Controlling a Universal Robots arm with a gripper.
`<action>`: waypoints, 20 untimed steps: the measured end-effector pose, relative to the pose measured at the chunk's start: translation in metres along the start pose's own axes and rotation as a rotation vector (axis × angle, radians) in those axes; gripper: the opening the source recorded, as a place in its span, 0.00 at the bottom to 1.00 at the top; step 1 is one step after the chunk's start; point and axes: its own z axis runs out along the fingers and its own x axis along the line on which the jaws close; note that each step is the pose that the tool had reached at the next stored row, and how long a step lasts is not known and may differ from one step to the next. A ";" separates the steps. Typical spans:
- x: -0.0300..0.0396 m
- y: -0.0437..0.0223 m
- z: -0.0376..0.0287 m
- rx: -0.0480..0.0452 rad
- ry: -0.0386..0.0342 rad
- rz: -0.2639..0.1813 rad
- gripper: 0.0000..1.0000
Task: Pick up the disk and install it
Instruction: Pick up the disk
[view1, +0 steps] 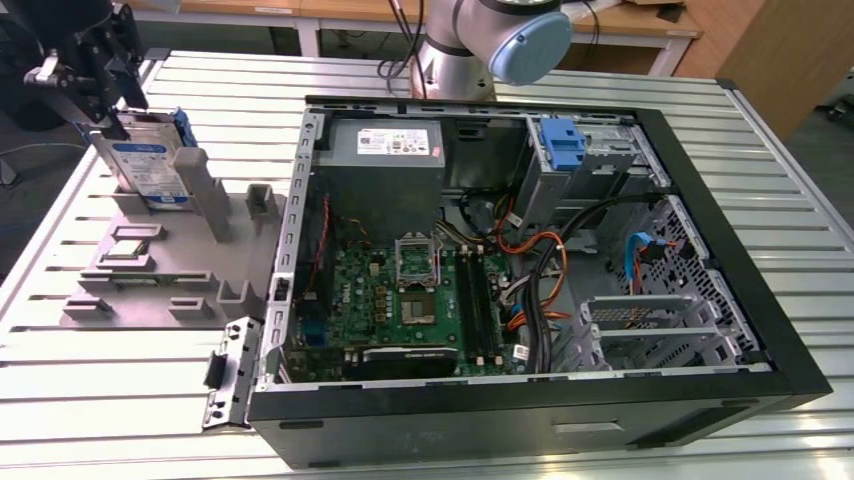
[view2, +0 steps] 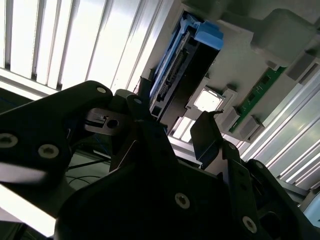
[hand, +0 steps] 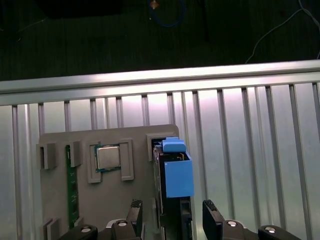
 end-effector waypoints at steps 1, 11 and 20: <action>0.0000 0.0000 0.0005 0.0000 0.0000 0.000 0.59; 0.0000 -0.0001 0.0031 0.0001 0.0000 0.000 0.59; 0.0000 -0.0001 0.0044 0.0000 0.0000 0.000 0.59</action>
